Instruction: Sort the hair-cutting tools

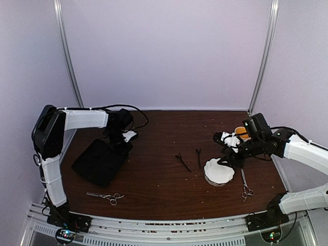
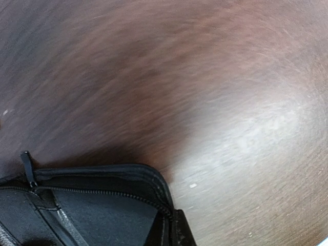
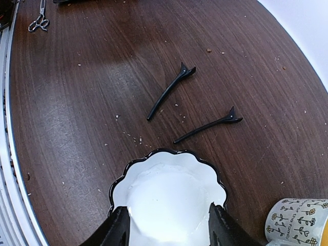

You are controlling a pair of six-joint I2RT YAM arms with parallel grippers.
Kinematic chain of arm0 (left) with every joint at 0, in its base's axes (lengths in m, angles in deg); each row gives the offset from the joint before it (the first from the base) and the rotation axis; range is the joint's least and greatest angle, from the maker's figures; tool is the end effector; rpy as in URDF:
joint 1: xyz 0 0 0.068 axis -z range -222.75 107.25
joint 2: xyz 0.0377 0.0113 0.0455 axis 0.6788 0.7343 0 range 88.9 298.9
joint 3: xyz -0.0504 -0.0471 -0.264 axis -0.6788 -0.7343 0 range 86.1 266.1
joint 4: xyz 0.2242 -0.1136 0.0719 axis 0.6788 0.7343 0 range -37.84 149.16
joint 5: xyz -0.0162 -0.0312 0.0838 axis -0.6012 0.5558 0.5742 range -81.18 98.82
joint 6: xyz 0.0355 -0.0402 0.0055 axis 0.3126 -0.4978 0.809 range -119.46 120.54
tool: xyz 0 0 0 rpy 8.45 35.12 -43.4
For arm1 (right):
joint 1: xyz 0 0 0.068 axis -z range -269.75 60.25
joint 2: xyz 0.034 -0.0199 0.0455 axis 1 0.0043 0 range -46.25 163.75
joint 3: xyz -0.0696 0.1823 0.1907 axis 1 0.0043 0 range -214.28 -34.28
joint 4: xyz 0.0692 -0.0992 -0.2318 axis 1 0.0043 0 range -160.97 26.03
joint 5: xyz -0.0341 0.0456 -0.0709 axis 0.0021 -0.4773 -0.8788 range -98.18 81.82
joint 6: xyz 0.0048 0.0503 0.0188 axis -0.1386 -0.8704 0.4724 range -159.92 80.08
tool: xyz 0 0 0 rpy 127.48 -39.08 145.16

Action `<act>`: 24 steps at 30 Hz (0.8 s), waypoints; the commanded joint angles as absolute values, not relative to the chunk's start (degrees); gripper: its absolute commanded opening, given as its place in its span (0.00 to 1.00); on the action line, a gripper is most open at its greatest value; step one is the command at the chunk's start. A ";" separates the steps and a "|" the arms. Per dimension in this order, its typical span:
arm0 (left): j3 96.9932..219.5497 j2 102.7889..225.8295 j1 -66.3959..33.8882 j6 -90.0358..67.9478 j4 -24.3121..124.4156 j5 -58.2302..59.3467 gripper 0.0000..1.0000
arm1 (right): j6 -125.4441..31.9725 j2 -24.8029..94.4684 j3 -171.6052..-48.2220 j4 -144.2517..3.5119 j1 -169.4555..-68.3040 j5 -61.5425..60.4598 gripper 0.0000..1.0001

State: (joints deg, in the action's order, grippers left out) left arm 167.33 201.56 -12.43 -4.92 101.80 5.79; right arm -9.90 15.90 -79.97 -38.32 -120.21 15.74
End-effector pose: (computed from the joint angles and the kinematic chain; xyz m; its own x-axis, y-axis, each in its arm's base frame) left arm 0.3262 -0.1930 0.1725 -0.8975 0.4149 -0.1496 0.4278 0.9014 -0.0668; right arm 0.1810 0.1231 0.2545 -0.2179 -0.6587 -0.7201 -0.9253 0.3740 -0.0622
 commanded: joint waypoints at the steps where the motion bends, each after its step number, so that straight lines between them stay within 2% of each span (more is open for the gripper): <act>1: 169.84 202.27 -7.34 -1.69 100.76 7.69 0.00 | -10.02 15.60 -79.63 -39.30 -119.91 14.69 0.53; 6: 170.52 202.07 0.48 3.36 99.59 11.30 0.00 | -9.95 15.94 -79.73 -39.19 -119.94 14.33 0.53; 12: 165.75 198.92 7.07 11.60 94.62 -1.84 0.00 | -9.14 16.24 -79.78 -39.02 -119.90 13.53 0.51; 24: 164.33 199.71 17.99 18.60 91.09 4.17 0.00 | -8.59 17.15 -79.64 -39.19 -119.90 12.60 0.51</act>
